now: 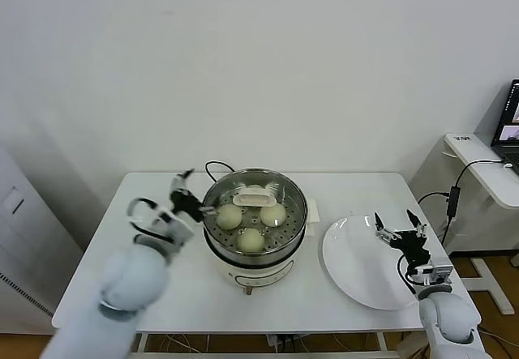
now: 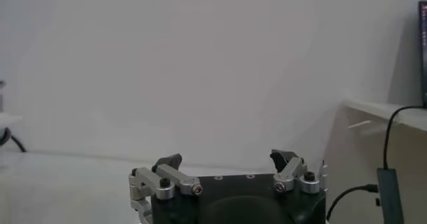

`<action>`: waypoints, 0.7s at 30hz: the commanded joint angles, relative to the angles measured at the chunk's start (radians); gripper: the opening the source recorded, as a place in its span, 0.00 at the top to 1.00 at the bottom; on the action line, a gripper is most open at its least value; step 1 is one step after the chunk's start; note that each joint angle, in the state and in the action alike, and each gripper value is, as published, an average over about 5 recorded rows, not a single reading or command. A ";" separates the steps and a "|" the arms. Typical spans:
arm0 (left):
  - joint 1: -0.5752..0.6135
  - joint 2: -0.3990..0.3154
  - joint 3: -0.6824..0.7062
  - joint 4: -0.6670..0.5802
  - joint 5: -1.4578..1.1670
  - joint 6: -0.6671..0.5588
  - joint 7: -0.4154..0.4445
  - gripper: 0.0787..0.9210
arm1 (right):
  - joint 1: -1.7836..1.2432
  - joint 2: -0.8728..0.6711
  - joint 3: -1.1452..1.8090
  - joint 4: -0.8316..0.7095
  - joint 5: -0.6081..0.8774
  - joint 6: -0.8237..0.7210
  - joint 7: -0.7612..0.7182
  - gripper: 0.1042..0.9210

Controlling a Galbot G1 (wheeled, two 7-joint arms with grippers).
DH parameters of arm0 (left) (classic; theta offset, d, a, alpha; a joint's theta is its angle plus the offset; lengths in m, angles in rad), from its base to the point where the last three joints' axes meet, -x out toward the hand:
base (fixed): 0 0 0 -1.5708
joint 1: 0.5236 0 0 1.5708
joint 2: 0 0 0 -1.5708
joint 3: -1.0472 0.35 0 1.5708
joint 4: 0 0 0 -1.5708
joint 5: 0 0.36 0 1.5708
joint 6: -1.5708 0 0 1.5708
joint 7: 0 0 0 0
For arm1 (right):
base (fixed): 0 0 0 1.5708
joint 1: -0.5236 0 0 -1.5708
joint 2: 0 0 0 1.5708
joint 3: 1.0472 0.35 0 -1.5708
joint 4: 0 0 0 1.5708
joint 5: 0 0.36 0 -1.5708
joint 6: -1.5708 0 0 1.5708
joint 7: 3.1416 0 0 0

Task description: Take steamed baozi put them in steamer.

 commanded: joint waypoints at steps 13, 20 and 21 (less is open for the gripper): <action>0.082 0.082 -0.346 0.491 -0.938 -0.460 -0.085 0.12 | -0.043 0.027 -0.039 0.058 -0.016 -0.014 0.055 0.12; 0.097 0.045 -0.316 0.530 -0.819 -0.497 -0.101 0.12 | -0.051 0.034 -0.034 0.055 -0.018 -0.014 0.056 0.12; 0.100 0.037 -0.314 0.530 -0.812 -0.496 -0.103 0.12 | -0.050 0.035 -0.034 0.055 -0.019 -0.015 0.057 0.12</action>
